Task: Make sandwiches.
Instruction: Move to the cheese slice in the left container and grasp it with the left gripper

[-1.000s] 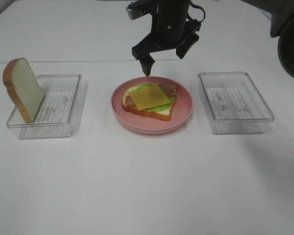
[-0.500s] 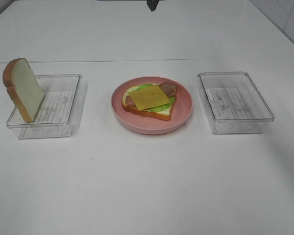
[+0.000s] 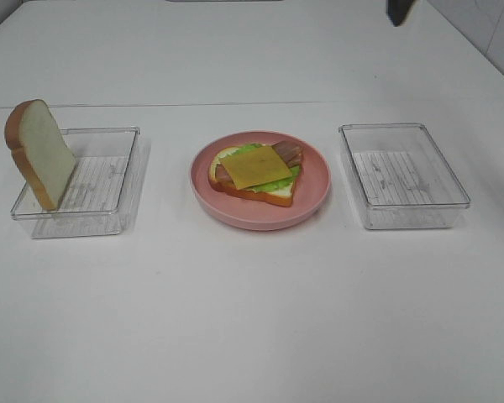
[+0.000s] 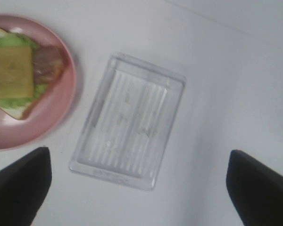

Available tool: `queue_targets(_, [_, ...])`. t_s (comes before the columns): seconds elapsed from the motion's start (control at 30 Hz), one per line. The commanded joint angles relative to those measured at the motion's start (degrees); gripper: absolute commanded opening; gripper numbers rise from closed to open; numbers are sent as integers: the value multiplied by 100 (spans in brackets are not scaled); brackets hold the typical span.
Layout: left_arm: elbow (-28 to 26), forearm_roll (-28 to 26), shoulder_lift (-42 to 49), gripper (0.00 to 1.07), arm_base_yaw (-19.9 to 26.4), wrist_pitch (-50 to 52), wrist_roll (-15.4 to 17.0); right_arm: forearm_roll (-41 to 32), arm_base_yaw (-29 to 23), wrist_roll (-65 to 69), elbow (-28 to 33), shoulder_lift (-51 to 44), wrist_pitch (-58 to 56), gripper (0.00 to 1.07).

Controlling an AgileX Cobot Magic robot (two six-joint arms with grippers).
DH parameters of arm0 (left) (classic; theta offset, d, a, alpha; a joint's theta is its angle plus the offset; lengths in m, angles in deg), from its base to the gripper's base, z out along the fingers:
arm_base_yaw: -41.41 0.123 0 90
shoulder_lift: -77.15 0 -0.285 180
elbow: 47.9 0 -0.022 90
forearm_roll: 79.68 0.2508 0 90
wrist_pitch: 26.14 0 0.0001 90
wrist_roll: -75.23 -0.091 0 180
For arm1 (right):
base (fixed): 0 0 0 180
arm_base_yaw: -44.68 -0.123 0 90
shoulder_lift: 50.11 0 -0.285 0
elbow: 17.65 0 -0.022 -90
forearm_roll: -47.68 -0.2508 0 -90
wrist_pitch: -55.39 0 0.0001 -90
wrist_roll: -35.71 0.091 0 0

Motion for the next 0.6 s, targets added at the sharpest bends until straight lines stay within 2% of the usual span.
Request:
queue_targets(0.03, [6, -52, 69, 89, 11, 34, 6, 52, 275, 201, 556, -395, -659, 99])
queue_targets(0.1, [6, -52, 69, 89, 11, 34, 6, 52, 653, 275, 1369, -934, -607, 99])
queue_targets(0.13, [6, -52, 69, 89, 11, 34, 6, 52, 653, 275, 1369, -934, -607, 99])
queue_targets(0.2, [6, -52, 69, 89, 11, 34, 6, 57, 808, 327, 2011, -1427, -561, 99])
queue_targets(0.23, [6, -52, 69, 89, 11, 34, 6, 57, 808, 327, 2011, -1427, -561, 99])
queue_targets(0.27, [6, -52, 69, 89, 11, 34, 6, 69, 848, 332, 2172, -1558, -561, 99])
queue_targets(0.3, [6, -52, 69, 89, 11, 34, 6, 80, 848, 367, 2573, -1914, -602, 99])
queue_targets(0.37, [6, -52, 69, 89, 11, 34, 6, 80, 848, 367, 2739, -2063, -613, 99])
queue_targets(0.4, [6, -52, 69, 89, 11, 34, 6, 52, 842, 367, 3163, -2464, -596, 99])
queue_targets(0.5, [6, -52, 69, 89, 11, 34, 6, 34, 842, 378, 3329, -2630, -596, 99])
queue_targets(0.57, [6, -52, 69, 89, 11, 34, 6, -74, 842, 413, 4097, -3552, -510, 99])
queue_targets(0.6, [6, -52, 69, 89, 11, 34, 6, -74, 842, 413, 4097, -3552, -510, 99])
